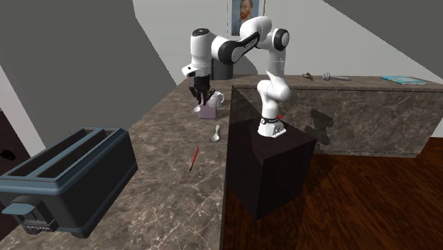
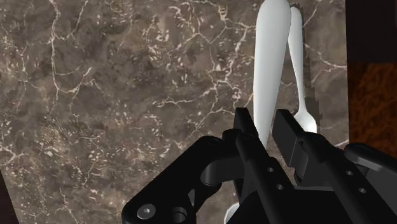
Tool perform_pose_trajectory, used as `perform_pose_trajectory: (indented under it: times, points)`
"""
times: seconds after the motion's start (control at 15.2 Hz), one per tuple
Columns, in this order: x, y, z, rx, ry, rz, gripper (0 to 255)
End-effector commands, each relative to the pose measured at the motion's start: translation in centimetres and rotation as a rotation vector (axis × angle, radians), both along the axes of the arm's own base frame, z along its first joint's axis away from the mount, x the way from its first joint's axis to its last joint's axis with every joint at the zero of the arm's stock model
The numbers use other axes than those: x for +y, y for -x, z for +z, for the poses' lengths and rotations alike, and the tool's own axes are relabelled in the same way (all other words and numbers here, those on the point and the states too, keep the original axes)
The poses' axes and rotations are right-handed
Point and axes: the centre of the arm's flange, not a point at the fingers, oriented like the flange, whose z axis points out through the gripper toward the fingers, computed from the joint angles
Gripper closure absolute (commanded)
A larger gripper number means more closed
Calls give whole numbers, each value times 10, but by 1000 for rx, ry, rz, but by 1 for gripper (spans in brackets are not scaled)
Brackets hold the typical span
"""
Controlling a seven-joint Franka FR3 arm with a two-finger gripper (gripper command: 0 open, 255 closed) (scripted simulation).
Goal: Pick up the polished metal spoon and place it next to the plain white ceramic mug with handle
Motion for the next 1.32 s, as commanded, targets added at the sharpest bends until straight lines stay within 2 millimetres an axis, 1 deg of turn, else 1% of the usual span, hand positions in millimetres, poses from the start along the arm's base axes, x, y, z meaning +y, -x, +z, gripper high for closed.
perform_pose_trajectory:
  times: [0.0, 1.25]
  points:
    - [-26, 8, 0, 0, 0, 1, 255]
    - [-269, 70, 0, 0, 0, 1, 255]
